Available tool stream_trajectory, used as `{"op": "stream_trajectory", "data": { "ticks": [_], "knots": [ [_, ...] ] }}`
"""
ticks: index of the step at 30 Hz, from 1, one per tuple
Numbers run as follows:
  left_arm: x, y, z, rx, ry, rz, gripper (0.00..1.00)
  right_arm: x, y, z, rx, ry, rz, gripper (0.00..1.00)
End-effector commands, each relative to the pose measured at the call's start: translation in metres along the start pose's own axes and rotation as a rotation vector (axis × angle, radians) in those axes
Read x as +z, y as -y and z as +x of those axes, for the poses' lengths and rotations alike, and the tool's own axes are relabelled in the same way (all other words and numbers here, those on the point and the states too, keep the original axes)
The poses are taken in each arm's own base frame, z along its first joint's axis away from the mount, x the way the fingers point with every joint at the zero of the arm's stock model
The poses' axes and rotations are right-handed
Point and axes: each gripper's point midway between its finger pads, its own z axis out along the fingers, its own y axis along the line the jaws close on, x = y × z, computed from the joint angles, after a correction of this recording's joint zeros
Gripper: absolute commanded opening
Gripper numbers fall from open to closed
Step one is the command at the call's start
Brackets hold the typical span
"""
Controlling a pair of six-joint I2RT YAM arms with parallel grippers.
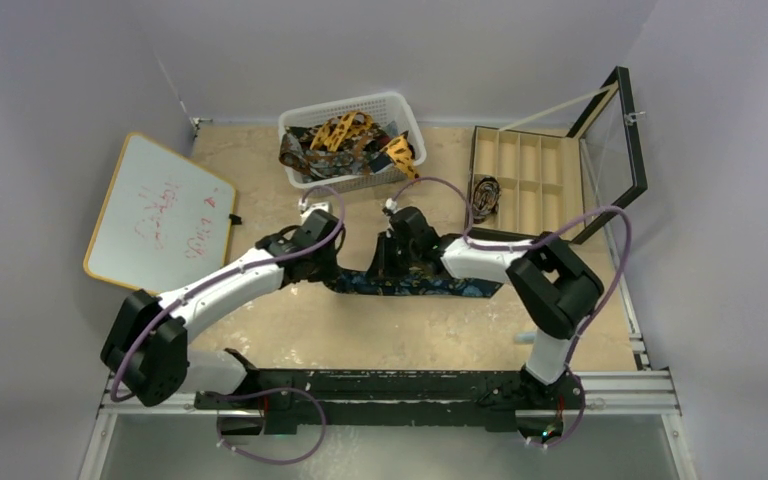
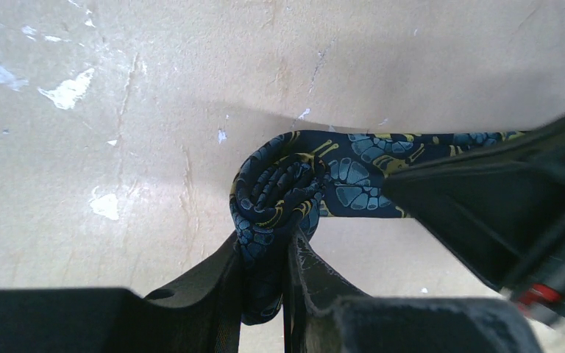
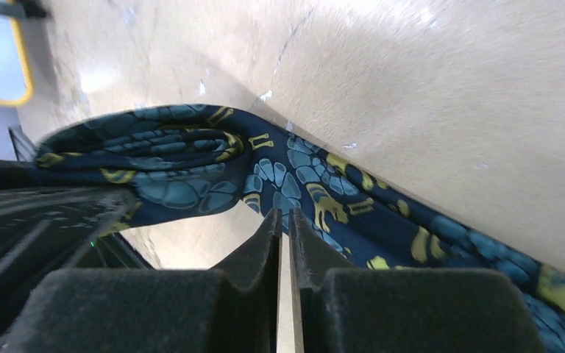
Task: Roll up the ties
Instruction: Roll the tie at the center of the board.
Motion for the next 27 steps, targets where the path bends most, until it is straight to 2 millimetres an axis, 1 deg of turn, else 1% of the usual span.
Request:
{"op": "stream_trajectory", "data": {
  "ticks": [1,2,4,5,7,9,12,14,16,17,20,21,23,25,26,27],
  "knots": [
    [-0.009,-0.006,-0.016,0.118,0.077,-0.178,0.01,-0.035,0.012,-0.031,0.045,0.172,0.109,0.10],
    [-0.009,-0.005,-0.015,0.131,0.074,-0.201,0.01,-0.042,0.016,-0.037,0.067,0.201,0.118,0.10],
    [-0.009,-0.001,-0.012,0.168,0.079,-0.244,0.01,-0.053,0.031,-0.038,0.114,0.237,0.145,0.10],
    [-0.008,0.002,-0.012,0.179,0.086,-0.269,0.01,-0.061,0.036,-0.043,0.134,0.266,0.150,0.10],
    [-0.008,0.006,-0.008,0.205,0.085,-0.311,0.02,-0.073,0.051,-0.048,0.178,0.305,0.172,0.09],
    [-0.008,0.011,-0.005,0.226,0.093,-0.346,0.02,-0.083,0.061,-0.049,0.206,0.332,0.186,0.09],
    [-0.006,0.022,0.001,0.272,0.099,-0.392,0.05,-0.094,0.068,-0.050,0.230,0.370,0.198,0.10],
    [-0.004,0.029,0.006,0.293,0.096,-0.413,0.11,-0.098,0.071,-0.049,0.243,0.384,0.202,0.11],
    [0.000,0.038,0.011,0.309,0.083,-0.417,0.14,-0.101,0.072,-0.048,0.250,0.392,0.197,0.14],
    [0.002,0.044,0.013,0.318,0.080,-0.412,0.16,-0.101,0.073,-0.048,0.253,0.392,0.197,0.16],
    [0.010,0.061,0.020,0.325,0.056,-0.367,0.36,-0.101,0.076,-0.046,0.259,0.383,0.190,0.19],
    [0.012,0.067,0.021,0.326,0.053,-0.345,0.39,-0.101,0.076,-0.046,0.258,0.382,0.187,0.20],
    [0.016,0.079,0.025,0.318,0.033,-0.279,0.47,-0.100,0.078,-0.044,0.262,0.375,0.183,0.22],
    [0.018,0.091,0.027,0.311,0.028,-0.206,0.57,-0.099,0.076,-0.042,0.259,0.362,0.159,0.24],
    [0.019,0.102,0.026,0.302,0.032,-0.148,0.62,-0.098,0.075,-0.040,0.257,0.355,0.146,0.25],
    [0.020,0.109,0.026,0.292,0.023,-0.106,0.64,-0.098,0.074,-0.039,0.254,0.349,0.133,0.26]
  ]
}}
